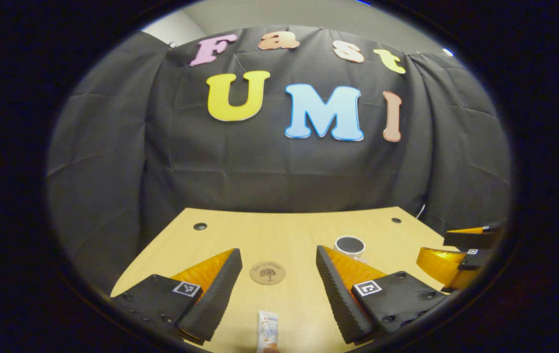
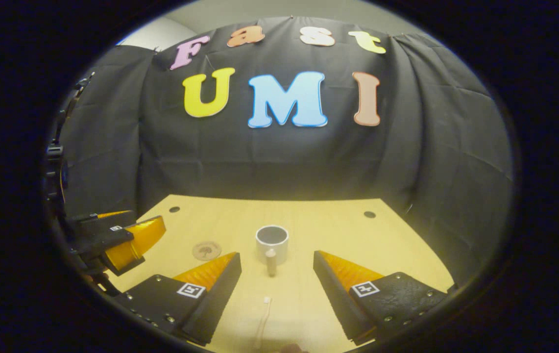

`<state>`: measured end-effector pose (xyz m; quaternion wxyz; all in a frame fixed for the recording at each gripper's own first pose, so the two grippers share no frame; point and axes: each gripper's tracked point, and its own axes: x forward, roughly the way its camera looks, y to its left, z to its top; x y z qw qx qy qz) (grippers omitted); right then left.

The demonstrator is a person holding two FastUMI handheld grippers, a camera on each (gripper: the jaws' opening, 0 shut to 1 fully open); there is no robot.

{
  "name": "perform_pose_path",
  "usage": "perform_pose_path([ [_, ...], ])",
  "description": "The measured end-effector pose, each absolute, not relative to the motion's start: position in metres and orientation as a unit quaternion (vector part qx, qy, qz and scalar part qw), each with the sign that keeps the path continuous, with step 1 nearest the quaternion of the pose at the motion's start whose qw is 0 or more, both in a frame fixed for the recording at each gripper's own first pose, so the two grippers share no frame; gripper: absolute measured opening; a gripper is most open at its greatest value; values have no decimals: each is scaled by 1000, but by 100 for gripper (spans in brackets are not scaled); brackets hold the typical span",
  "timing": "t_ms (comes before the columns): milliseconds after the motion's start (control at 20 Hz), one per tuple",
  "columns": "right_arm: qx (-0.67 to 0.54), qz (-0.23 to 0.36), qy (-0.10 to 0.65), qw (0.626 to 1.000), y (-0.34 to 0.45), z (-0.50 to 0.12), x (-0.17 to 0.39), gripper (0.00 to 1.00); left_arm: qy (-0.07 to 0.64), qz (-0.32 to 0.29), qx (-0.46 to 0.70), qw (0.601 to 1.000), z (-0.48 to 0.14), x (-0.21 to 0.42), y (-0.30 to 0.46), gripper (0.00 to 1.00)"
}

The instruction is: Put the toothbrush and toothpaste on the desktop into the cup, then pick up the cup and place it on the coaster on the desktop.

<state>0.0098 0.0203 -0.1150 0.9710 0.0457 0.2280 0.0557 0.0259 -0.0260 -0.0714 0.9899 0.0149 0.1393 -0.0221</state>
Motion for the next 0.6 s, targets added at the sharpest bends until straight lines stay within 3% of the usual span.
perform_pose_path([
  [600, 34, 75, 420, 904, 44, -210, -2, 93, 367, -15, 7, 930, -199, 26, -12, 98],
])
